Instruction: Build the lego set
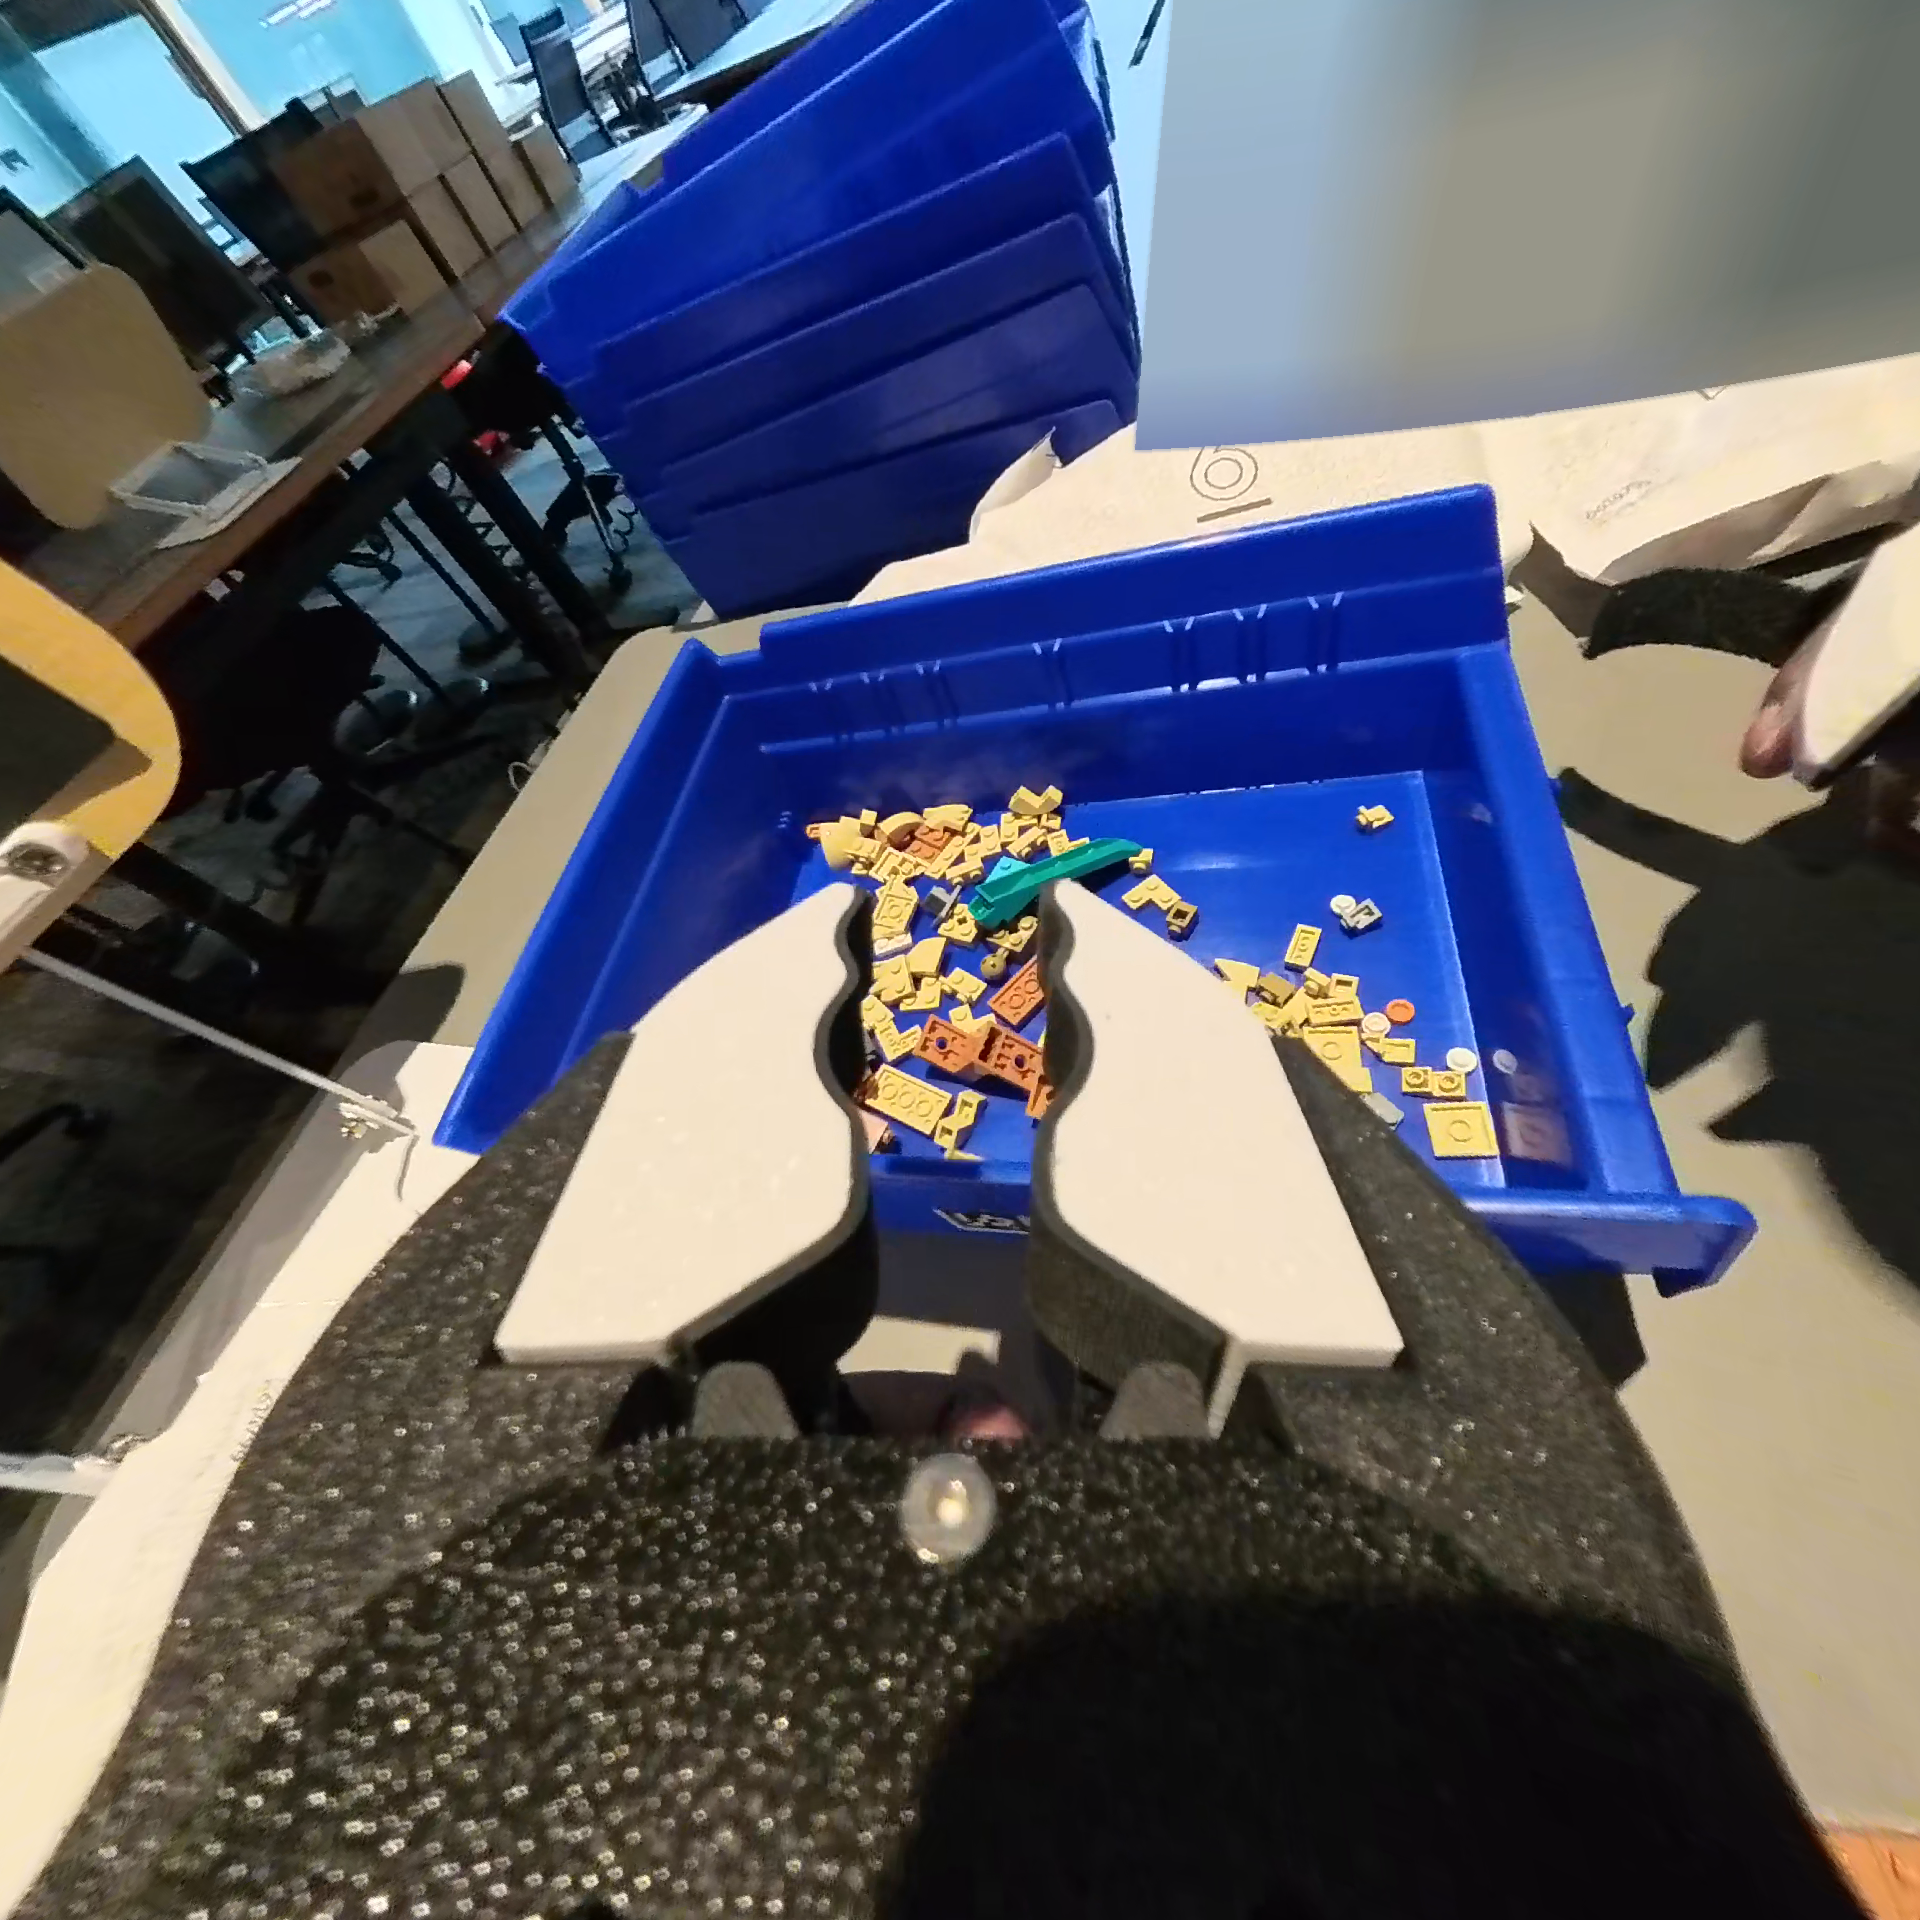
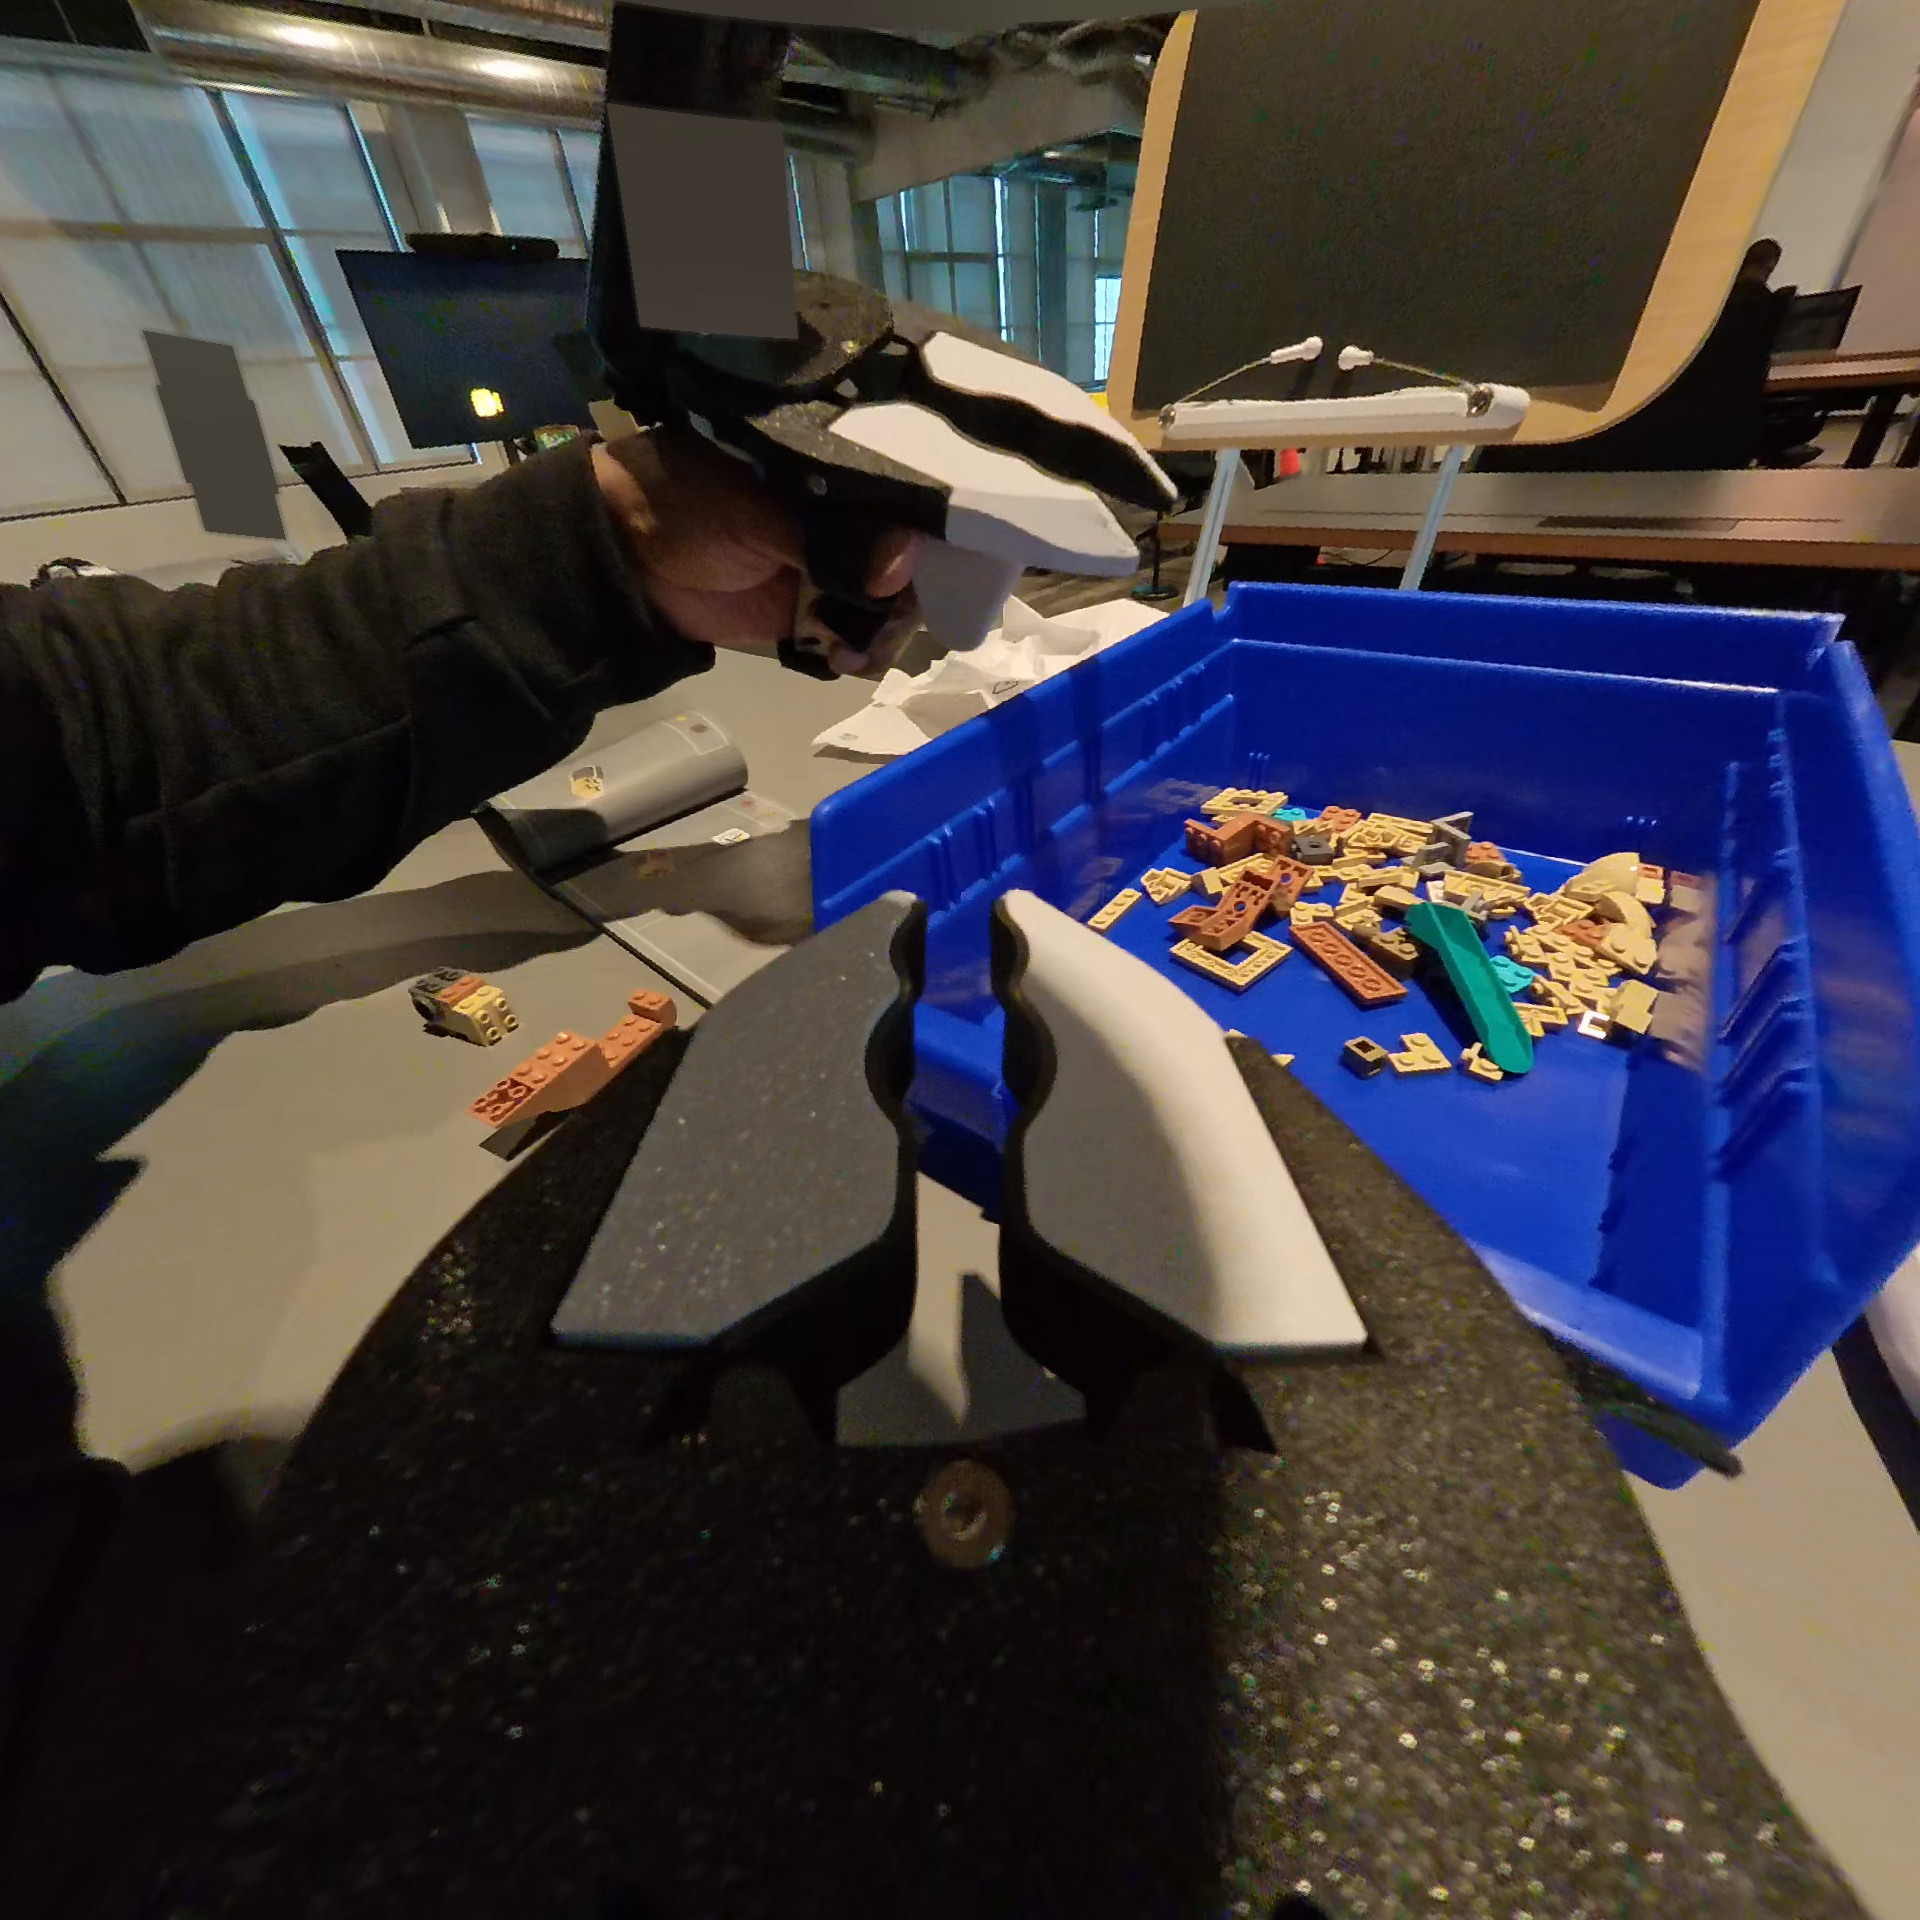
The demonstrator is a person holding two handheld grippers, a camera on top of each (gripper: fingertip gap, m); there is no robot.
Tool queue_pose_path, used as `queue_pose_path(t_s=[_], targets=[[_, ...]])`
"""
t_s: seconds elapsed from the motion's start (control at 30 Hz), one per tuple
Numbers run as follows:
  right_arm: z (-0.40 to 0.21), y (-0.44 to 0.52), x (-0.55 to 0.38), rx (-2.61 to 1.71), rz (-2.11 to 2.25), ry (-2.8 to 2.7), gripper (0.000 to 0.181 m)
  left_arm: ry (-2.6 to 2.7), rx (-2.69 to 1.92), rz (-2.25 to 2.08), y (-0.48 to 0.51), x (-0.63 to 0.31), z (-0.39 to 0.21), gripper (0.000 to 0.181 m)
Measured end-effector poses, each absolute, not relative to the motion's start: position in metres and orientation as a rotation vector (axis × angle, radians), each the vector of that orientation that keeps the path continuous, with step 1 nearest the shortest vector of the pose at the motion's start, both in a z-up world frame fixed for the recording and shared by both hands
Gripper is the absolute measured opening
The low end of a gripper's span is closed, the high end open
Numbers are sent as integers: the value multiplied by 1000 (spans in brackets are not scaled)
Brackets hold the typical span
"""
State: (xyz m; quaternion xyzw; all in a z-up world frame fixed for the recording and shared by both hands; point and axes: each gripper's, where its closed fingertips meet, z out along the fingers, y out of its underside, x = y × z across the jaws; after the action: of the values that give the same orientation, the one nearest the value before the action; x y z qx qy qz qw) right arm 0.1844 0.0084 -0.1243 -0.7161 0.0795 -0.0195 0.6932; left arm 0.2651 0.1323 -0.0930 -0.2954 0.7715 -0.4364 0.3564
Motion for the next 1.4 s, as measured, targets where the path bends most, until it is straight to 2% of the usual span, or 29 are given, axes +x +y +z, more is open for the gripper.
queue_pose_path(t_s=[1.4], targets=[[-131, 8, 186, -1634, 21, 233, 11, 2079, -720, -1077, 112, 276, -101, 30]])
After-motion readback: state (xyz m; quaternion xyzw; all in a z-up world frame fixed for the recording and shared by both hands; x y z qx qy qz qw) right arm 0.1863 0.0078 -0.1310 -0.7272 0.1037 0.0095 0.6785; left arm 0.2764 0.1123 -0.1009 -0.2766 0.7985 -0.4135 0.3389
